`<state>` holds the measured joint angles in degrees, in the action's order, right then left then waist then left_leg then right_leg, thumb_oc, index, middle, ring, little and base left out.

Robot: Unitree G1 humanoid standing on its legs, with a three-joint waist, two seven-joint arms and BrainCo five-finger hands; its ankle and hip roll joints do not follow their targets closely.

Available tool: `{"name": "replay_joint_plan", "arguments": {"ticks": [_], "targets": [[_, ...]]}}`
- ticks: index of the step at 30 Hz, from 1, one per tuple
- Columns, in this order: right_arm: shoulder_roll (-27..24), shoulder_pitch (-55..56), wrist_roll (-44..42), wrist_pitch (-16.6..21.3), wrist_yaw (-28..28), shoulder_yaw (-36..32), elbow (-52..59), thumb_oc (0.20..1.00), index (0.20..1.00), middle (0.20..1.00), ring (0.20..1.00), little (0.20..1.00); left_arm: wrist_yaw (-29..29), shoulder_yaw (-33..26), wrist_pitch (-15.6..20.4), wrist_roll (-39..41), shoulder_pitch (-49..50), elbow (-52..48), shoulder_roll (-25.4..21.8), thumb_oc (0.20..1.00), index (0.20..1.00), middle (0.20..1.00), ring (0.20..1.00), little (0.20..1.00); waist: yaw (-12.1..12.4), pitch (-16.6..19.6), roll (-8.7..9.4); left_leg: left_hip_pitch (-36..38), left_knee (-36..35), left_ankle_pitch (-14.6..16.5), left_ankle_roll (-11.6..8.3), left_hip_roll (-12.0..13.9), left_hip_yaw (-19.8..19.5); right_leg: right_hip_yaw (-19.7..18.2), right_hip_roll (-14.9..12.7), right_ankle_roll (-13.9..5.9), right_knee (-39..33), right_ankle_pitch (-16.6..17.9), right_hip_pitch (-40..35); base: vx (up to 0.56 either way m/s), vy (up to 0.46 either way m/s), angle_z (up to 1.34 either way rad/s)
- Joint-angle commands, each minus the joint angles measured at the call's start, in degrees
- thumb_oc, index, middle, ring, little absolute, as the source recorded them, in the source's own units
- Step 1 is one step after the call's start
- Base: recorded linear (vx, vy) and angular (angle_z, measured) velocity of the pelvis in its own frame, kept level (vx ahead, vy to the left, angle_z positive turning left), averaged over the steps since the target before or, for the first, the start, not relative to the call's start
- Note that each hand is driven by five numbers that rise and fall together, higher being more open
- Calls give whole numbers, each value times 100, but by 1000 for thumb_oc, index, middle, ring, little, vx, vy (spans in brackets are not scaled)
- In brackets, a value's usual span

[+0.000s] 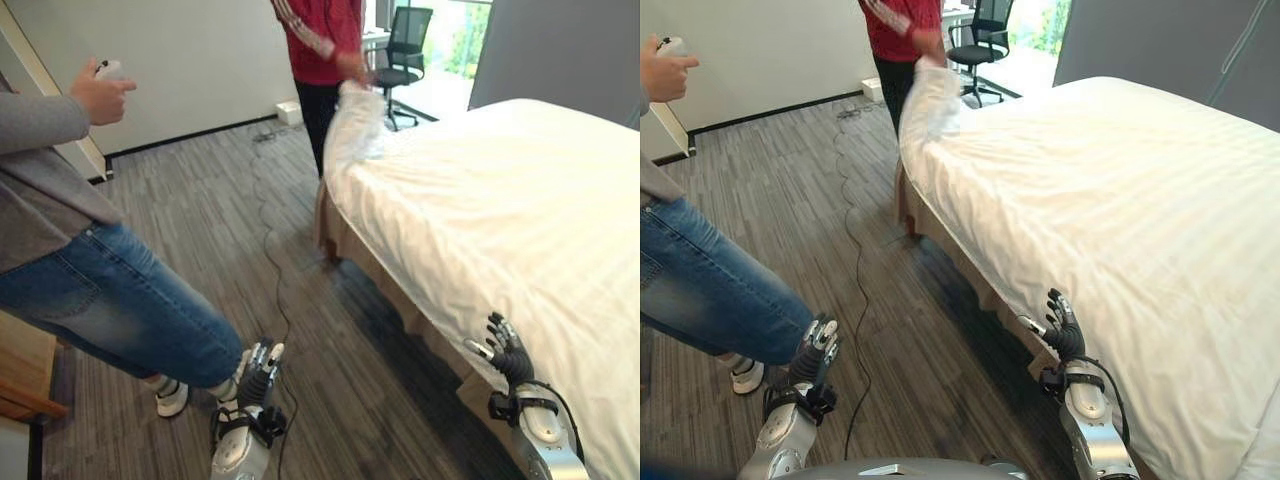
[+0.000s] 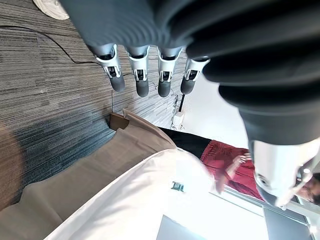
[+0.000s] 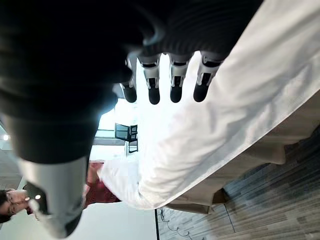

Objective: Making the bed.

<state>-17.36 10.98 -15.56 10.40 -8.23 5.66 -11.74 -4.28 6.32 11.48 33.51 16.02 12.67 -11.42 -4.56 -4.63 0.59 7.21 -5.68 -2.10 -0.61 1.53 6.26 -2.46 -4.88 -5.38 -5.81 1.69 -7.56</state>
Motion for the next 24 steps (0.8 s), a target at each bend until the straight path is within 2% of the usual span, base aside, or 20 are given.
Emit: {"name": "replay_joint_plan", "arguments": {"ticks": [1,13,14,15,17,18,19,22,24], "targets": [[-118,-305,305,231,111,152,133,1000,1000,1000,1000,1000,41,-179,281,54,-178,-81,-95,1000,1000,1000,1000,1000,-7,23,83,225,190,528,8,42,-276,7,-110,-173,462,-70,369,-3,-6,-5],[-59,-289,-313,263,263,101,13,1000,1000,1000,1000,1000,74,-78,269,75,-299,-53,-110,1000,1000,1000,1000,1000,-76,57,55,242,199,518,-12,57,-237,-19,-105,-178,545,-78,397,-7,1,-4],[-390,-816,-911,63,434,-97,303,1000,1000,1000,1000,1000,96,-231,207,2,-751,-251,-508,1000,1000,1000,1000,1000,329,-535,376,-1180,1759,339,-207,296,99,734,-98,39,764,-398,524,0,0,0],[-317,-775,-897,63,398,-66,331,1000,1000,1000,1000,1000,126,-161,178,90,-755,-216,-455,1000,1000,1000,1000,1000,277,-433,261,-938,1236,239,-181,313,186,809,9,40,728,-450,487,-11,43,-5],[-298,-749,-811,48,377,-29,249,1000,1000,1000,1000,1000,153,-13,140,40,-746,-88,-401,1000,1000,1000,1000,1000,237,-335,206,-877,1081,197,-151,241,39,850,41,32,700,-451,495,-9,32,8],[-204,-810,-1103,90,352,44,223,1000,1000,1000,1000,1000,130,107,97,-45,-825,-68,-422,1000,1000,1000,1000,1000,204,-277,167,-833,939,173,-145,141,-204,862,49,50,669,-424,478,-24,14,19],[-143,-760,-1302,49,725,257,244,1000,1000,1000,1000,1000,207,138,109,-145,-810,-125,-475,1000,1000,1000,1000,1000,186,-216,164,-714,806,144,-142,144,-193,883,40,42,648,-423,432,-31,14,18],[-456,-765,-728,-106,922,528,242,1000,1000,1000,1000,1000,251,54,119,-85,-756,-95,-489,1000,1000,1000,1000,1000,233,-190,173,-634,754,156,-116,157,-243,872,42,76,677,-472,378,5,-6,3],[-503,-768,-726,-99,955,541,325,1000,1000,1000,1000,1000,224,1,115,29,-716,-95,-446,1000,1000,1000,1000,1000,257,-220,175,-635,796,161,-115,168,-257,888,35,89,698,-494,353,19,-11,7]]}}
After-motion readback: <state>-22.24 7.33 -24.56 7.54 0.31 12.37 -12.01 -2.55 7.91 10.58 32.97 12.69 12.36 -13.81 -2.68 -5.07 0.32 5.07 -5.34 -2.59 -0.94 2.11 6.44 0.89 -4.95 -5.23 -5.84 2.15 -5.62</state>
